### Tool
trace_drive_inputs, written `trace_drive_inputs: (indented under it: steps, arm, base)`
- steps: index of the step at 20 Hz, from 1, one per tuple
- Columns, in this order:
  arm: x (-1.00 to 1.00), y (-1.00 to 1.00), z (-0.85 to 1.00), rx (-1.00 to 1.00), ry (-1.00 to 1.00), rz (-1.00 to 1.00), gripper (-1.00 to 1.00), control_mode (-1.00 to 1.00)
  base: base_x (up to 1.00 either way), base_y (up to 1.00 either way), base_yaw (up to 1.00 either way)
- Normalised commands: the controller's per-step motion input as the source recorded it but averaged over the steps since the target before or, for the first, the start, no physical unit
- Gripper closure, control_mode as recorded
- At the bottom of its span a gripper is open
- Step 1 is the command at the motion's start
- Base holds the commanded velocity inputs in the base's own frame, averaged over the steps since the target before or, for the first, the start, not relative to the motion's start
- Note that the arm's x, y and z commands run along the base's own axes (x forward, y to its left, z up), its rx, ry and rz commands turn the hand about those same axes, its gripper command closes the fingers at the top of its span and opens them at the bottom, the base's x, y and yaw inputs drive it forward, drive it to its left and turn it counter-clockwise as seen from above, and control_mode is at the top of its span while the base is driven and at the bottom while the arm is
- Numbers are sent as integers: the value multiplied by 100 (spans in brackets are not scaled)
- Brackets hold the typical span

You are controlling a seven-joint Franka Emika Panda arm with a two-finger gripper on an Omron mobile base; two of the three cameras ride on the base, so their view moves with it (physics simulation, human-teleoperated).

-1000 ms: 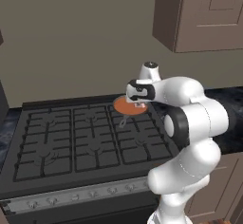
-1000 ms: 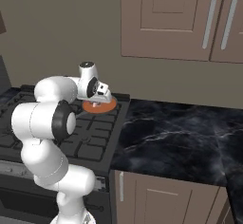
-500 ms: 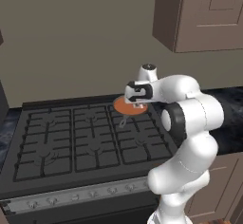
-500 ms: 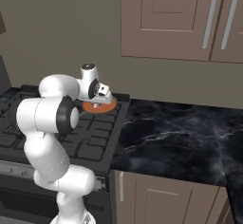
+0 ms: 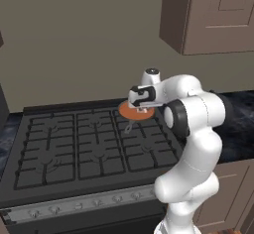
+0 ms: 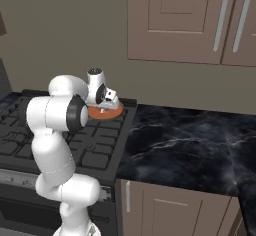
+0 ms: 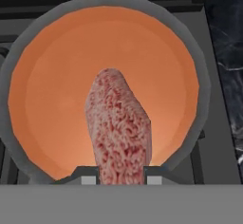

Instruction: Retrieve the steak from the fridge and place it on the saucepan with marinade on the stove.

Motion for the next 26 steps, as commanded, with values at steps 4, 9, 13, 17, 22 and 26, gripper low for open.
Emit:
trace_drive_inputs:
  steps: [4, 9, 13, 17, 22, 26]
  arm:
    - [20, 0, -15, 0, 0, 0, 100, -100]
    - [20, 0, -15, 0, 0, 0, 100, -100]
    - [20, 0, -18, 0, 0, 0, 100, -100]
    - [19, 2, -23, 0, 0, 0, 100, -100]
    - [14, 9, -21, 0, 0, 0, -100, -100]
    - [1, 1, 0, 0, 0, 0, -100, -100]
  base:
    - [0, 0, 0]
    - [0, 0, 0]
    - [0, 0, 0]
    - [0, 0, 0]
    - [0, 0, 0]
    - [0, 0, 0]
